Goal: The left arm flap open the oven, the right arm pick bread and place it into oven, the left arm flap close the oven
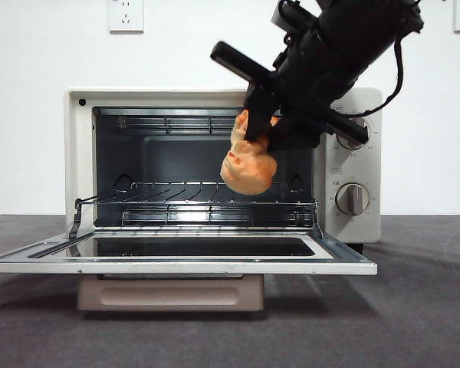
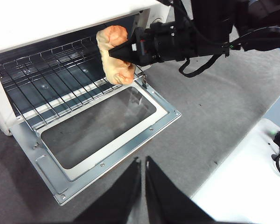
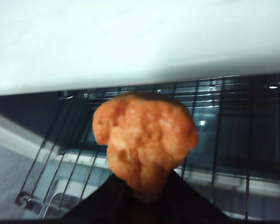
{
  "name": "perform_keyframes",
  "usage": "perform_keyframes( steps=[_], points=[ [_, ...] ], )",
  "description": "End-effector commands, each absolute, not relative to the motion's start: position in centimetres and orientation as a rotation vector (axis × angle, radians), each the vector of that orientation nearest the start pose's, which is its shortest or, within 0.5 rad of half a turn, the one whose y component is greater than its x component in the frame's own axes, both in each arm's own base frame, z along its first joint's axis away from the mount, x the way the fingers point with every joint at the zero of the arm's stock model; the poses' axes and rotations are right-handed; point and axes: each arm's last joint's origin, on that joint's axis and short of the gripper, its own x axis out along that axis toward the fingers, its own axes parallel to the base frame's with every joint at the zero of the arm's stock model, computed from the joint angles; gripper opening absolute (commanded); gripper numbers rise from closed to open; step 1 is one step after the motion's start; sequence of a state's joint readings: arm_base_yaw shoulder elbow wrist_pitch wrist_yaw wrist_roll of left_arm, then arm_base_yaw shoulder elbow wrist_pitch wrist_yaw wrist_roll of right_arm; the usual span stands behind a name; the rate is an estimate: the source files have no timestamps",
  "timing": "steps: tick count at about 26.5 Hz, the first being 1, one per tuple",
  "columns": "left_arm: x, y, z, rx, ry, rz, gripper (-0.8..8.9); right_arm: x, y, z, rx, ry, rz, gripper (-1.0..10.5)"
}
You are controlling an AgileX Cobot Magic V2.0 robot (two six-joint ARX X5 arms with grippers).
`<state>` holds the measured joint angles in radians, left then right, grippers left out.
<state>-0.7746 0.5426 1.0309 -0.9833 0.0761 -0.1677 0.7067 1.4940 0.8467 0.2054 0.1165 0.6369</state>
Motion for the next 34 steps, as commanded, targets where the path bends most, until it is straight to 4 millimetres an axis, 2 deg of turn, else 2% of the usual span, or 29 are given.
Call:
perform_keyframes(
  steps=[1,3,17,28,34],
  points=[
    [4.5,-4.8,36.8,0.022,0.516,-0.801,0.2,24.8,21.0,22.9,0.459,0.536,0.426,0.3],
    [4.5,-4.8,36.8,0.022,0.516,-0.801,0.2,25.0,21.1,22.8,0.467,0.516,0.426,0.4],
    [4.5,-4.8,36.8,0.022,0.517,-0.801,0.2,25.3,21.3,22.1,0.462,0.534,0.427,4.1],
    [4.5,-4.8,36.8,0.023,0.515,-0.801,0.2,25.5,21.2,23.2,0.466,0.537,0.478,4.2],
    [4.7,-4.7,36.8,0.064,0.494,-0.751,0.2,23.8,20.2,25.3,0.467,0.552,0.477,4.2]
  ],
)
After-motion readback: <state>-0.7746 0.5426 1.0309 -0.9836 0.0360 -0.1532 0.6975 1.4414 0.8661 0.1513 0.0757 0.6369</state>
